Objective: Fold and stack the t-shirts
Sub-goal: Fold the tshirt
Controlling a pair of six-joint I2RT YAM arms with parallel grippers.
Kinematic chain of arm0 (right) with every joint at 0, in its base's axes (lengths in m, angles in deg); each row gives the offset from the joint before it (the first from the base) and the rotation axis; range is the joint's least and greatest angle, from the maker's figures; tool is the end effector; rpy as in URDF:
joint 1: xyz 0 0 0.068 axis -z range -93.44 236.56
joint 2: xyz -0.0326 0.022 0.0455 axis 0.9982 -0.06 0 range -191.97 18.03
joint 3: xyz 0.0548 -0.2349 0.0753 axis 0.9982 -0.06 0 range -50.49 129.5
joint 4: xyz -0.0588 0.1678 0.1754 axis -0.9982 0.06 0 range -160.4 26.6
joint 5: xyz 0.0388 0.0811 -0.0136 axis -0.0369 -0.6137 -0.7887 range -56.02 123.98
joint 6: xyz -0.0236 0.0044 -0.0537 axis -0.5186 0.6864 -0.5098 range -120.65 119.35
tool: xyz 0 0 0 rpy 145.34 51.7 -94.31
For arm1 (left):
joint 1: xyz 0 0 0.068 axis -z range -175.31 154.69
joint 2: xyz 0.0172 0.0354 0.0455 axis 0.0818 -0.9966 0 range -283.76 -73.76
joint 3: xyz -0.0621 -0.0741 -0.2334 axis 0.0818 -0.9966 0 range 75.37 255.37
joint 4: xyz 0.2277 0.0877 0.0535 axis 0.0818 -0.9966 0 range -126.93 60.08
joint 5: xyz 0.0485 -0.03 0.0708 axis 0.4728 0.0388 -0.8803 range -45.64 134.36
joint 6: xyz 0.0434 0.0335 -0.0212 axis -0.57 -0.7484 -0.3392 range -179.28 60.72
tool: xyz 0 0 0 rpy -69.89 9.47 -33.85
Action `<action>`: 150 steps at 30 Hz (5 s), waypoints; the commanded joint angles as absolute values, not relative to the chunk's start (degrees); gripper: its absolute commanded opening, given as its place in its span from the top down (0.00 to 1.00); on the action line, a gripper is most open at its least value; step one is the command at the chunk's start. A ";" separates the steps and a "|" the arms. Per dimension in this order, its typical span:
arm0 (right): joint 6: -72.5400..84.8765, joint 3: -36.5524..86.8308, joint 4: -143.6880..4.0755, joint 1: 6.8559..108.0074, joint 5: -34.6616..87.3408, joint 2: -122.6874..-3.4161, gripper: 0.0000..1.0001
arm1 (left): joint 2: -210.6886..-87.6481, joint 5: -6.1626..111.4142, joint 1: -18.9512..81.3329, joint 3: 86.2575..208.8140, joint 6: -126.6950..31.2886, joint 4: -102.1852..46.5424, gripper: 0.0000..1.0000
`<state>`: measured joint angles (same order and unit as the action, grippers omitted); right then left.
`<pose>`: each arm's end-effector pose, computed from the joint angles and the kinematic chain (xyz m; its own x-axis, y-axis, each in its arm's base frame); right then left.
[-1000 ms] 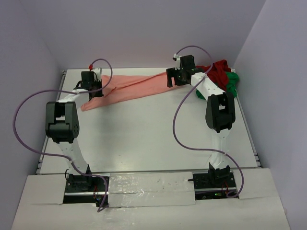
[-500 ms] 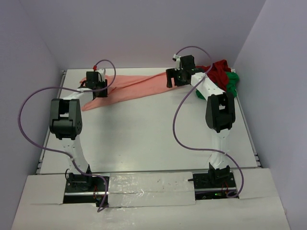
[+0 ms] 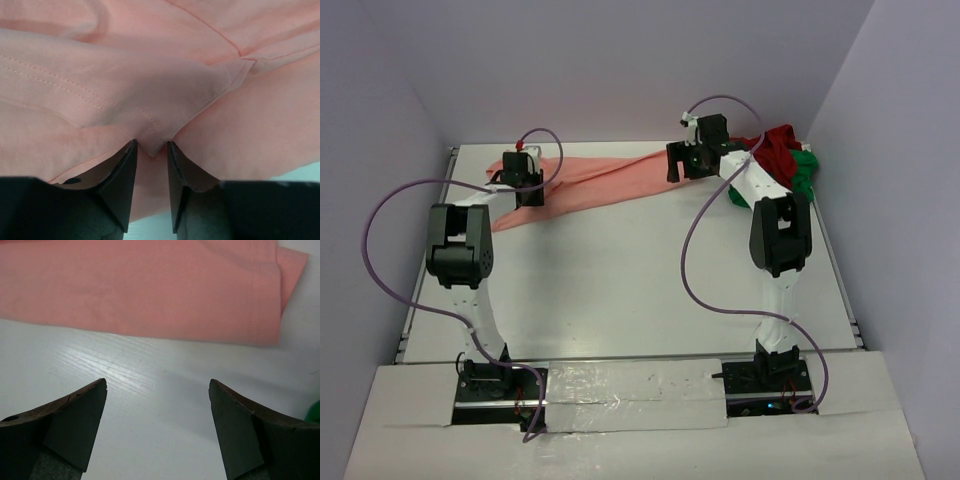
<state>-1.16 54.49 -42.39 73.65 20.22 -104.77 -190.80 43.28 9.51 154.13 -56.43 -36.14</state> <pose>0.4577 0.1153 0.2210 -0.6957 -0.1683 -0.6984 -0.3847 0.9083 0.1643 0.4320 -0.0355 0.1515 -0.7010 0.0092 -0.7131 0.0356 0.9991 -0.0222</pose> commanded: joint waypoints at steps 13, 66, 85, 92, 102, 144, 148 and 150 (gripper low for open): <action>-1.09 51.72 -43.51 74.43 16.14 -98.07 0.11 | -191.89 39.80 9.96 157.81 -54.89 -33.10 1.00; -4.08 42.74 -44.83 71.70 20.80 -92.80 0.17 | -176.68 32.21 10.23 156.85 -54.98 -31.40 0.32; 1.72 85.45 -31.04 74.78 22.11 -119.51 1.00 | -182.20 34.44 9.96 155.59 -50.32 -34.14 1.00; 4.97 89.16 -24.72 75.13 19.13 -124.09 1.00 | -189.33 33.99 9.79 163.16 -46.89 -39.85 1.00; 6.47 86.35 -19.25 75.75 15.79 -125.76 1.00 | -191.89 31.62 9.61 164.58 -45.14 -42.58 1.00; 9.37 93.91 -37.71 72.58 30.29 -130.85 1.00 | -190.13 37.33 7.42 159.04 -44.25 -29.75 1.00; 12.26 95.58 -34.90 73.02 28.19 -132.87 1.00 | -191.88 37.86 7.50 161.75 -44.08 -33.87 1.00; 14.46 95.75 -33.24 73.46 25.04 -133.66 1.00 | -193.20 38.30 7.42 163.25 -43.55 -37.46 1.00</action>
